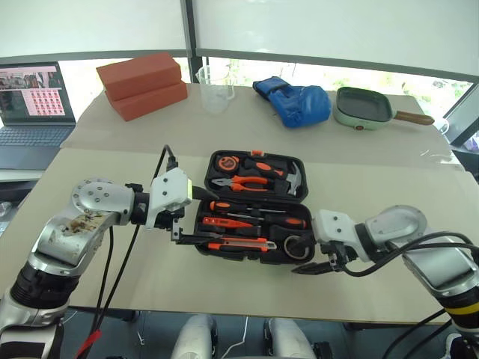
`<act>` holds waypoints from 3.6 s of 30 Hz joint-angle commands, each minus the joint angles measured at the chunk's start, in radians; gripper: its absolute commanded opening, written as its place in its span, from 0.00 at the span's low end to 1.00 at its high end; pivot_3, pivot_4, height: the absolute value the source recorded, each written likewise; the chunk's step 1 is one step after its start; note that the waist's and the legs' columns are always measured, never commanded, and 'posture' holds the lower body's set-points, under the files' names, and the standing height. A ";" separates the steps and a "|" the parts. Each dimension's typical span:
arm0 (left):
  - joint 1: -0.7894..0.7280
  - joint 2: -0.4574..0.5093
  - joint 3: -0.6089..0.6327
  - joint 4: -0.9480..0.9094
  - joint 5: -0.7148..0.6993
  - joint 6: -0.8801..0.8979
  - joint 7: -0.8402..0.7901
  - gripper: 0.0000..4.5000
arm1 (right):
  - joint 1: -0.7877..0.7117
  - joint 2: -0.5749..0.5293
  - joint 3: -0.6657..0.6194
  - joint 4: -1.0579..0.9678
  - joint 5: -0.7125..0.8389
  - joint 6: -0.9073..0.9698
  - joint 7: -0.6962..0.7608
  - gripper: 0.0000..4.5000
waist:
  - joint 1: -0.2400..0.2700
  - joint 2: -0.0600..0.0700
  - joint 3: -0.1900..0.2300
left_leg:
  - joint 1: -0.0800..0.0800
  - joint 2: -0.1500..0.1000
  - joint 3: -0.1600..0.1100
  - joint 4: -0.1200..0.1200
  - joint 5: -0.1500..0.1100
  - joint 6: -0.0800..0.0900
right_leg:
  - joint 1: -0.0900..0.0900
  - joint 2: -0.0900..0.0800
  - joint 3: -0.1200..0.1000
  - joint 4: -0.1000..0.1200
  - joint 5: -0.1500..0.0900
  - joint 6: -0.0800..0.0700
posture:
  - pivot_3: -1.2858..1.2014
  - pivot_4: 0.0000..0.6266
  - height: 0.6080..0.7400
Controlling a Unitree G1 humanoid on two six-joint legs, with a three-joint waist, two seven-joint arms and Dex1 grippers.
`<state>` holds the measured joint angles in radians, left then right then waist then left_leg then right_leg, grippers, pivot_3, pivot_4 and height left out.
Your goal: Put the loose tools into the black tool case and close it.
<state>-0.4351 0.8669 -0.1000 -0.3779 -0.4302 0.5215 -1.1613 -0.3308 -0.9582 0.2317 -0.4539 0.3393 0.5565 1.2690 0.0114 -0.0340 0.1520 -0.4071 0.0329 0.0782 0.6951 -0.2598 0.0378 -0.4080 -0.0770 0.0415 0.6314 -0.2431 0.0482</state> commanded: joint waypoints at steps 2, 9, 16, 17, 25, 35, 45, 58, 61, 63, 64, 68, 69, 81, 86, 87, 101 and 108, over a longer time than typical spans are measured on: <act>0.020 0.011 0.023 0.013 0.023 -0.021 0.020 1.00 | -0.027 -0.028 -0.173 -0.023 0.135 0.081 -0.004 0.99 | 0.000 0.000 0.000 | 0.000 0.000 0.000 0.000 0.000 0.000 | 0.000 0.000 0.000 0.000 0.000 0.000 | 0.52 0.24 0.99; 0.051 -0.034 0.103 0.225 0.081 -0.027 0.162 0.88 | -0.015 0.020 -0.339 0.220 0.137 0.092 -0.147 0.88 | 0.001 0.000 0.000 | 0.000 0.000 0.000 0.000 0.000 0.000 | 0.000 0.000 0.000 0.000 0.000 0.000 | 0.52 0.24 0.99; 0.035 -0.042 0.036 0.492 0.250 -0.222 0.176 0.37 | 0.006 0.105 -0.261 0.461 -0.040 -0.131 -0.246 0.40 | -0.002 0.000 0.000 | -0.001 -0.001 0.006 -0.001 0.000 0.000 | -0.002 0.000 0.000 0.000 0.000 0.000 | 0.52 0.24 0.99; 0.025 -0.054 0.022 0.506 0.261 -0.239 0.171 0.29 | -0.001 0.114 -0.243 0.480 -0.061 -0.155 -0.249 0.32 | -0.002 0.000 0.000 | -0.001 -0.001 0.006 -0.001 0.000 0.000 | -0.002 0.000 0.000 0.000 0.000 0.000 | 0.52 0.24 0.99; -0.026 -0.134 -0.052 0.515 0.305 -0.271 0.145 0.00 | -0.059 0.166 -0.138 0.505 -0.140 -0.209 -0.231 0.01 | -0.001 0.000 0.000 | -0.009 -0.001 0.007 0.001 0.000 0.000 | -0.012 0.000 0.001 0.003 0.001 0.000 | 0.52 0.24 0.99; -0.006 -0.139 -0.085 0.339 0.251 -0.196 0.038 0.00 | 0.017 0.156 -0.141 0.328 -0.064 -0.173 -0.140 0.01 | -0.002 0.000 0.000 | -0.011 0.000 0.006 0.000 0.000 0.000 | -0.014 0.000 0.002 0.005 0.001 0.000 | 0.52 0.24 0.99; 0.124 0.021 -0.077 0.108 0.196 -0.092 -0.122 0.00 | 0.234 0.112 -0.199 0.064 -0.025 -0.112 -0.149 0.01 | -0.001 0.000 0.000 | -0.012 0.000 0.003 0.000 0.000 0.000 | -0.015 0.000 0.001 0.004 0.001 0.000 | 0.52 0.24 0.99; 0.271 0.067 0.020 0.102 0.216 -0.081 -0.023 0.00 | 0.470 0.068 -0.313 0.028 -0.067 -0.127 -0.230 0.01 | 0.000 0.000 0.000 | -0.009 0.000 0.004 0.001 0.000 0.000 | -0.012 0.000 0.002 0.004 0.001 0.000 | 0.52 0.24 0.99; 0.267 0.070 0.086 0.133 0.154 -0.001 -0.007 0.06 | 0.452 0.040 -0.360 0.091 -0.054 -0.120 -0.224 0.00 | -0.001 0.000 0.000 | -0.009 0.000 0.004 0.001 0.000 0.000 | -0.012 0.000 0.002 0.004 0.001 0.000 | 0.52 0.24 0.99; 0.221 0.061 0.131 0.190 0.115 0.077 0.020 0.18 | 0.417 0.030 -0.388 0.132 -0.028 -0.092 -0.221 0.07 | -0.001 0.000 0.000 | -0.008 0.000 0.004 0.001 0.000 0.000 | -0.012 0.000 0.002 0.006 0.000 -0.001 | 0.52 0.24 0.99; 0.197 0.056 0.141 0.215 0.103 0.105 0.033 0.28 | 0.397 0.030 -0.395 0.147 -0.013 -0.072 -0.224 0.13 | -0.001 0.000 0.000 | -0.008 0.000 0.004 0.002 0.001 -0.001 | -0.013 0.000 0.002 0.008 0.000 -0.001 | 0.52 0.24 0.99; -0.022 -0.032 0.175 0.401 0.037 0.324 0.132 0.60 | 0.216 0.062 -0.388 0.236 0.062 0.081 -0.257 0.41 | 0.001 -0.001 0.000 | -0.007 0.000 0.003 0.002 0.001 -0.001 | -0.011 0.000 0.002 0.010 0.000 -0.001 | 0.52 0.24 0.99; -0.065 -0.047 0.168 0.435 0.031 0.368 0.142 0.67 | 0.170 0.073 -0.377 0.259 0.072 0.113 -0.264 0.48 | 0.001 -0.001 0.001 | -0.006 -0.001 0.004 0.005 0.001 -0.002 | -0.010 0.000 0.001 0.011 0.000 -0.001 | 0.52 0.24 0.99; -0.382 -0.262 0.077 0.768 0.106 0.414 0.291 1.00 | -0.263 0.293 -0.273 0.549 0.071 0.417 -0.483 0.92 | -0.008 -0.002 0.001 | -0.011 -0.001 0.003 0.005 0.003 -0.002 | -0.015 0.000 0.002 0.012 0.001 -0.001 | 0.52 0.24 0.99; -0.414 -0.307 0.073 0.846 0.124 0.395 0.311 1.00 | -0.336 0.346 -0.286 0.626 0.077 0.477 -0.537 0.87 | -0.013 -0.002 0.001 | -0.014 -0.001 0.003 0.004 0.003 -0.003 | -0.016 0.000 0.001 0.016 0.001 -0.001 | 0.52 0.24 0.99; -0.417 -0.315 0.074 0.860 0.130 0.388 0.319 0.94 | -0.342 0.351 -0.283 0.624 0.076 0.489 -0.544 0.81 | -0.012 -0.002 0.001 | -0.014 -0.001 0.003 0.004 0.003 -0.003 | -0.016 0.000 0.001 0.016 0.001 -0.001 | 0.52 0.24 0.99; -0.380 -0.323 0.064 0.803 0.122 0.383 0.307 0.01 | -0.334 0.383 -0.261 0.526 0.094 0.514 -0.579 0.00 | -0.022 -0.002 0.000 | -0.012 -0.002 0.000 0.005 0.003 -0.003 | -0.015 0.000 0.001 0.015 0.002 -0.001 | 0.52 0.24 0.99; -0.324 -0.311 0.118 0.661 0.053 0.395 0.274 0.01 | -0.348 0.418 -0.326 0.445 0.147 0.532 -0.596 0.00 | -0.024 -0.002 0.000 | -0.013 -0.001 0.000 0.004 0.003 -0.003 | -0.016 0.000 0.001 0.016 0.002 -0.001 | 0.52 0.24 0.99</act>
<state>-0.7716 0.5662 0.0180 0.3529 -0.3260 0.8995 -0.8500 -0.6504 -0.5498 -0.0472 0.0849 0.4242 1.1042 0.6610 -0.0127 -0.0358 0.1524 -0.4213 0.0317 0.0783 0.6990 -0.2568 0.0351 -0.4252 -0.0773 0.0423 0.6476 -0.2413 0.0474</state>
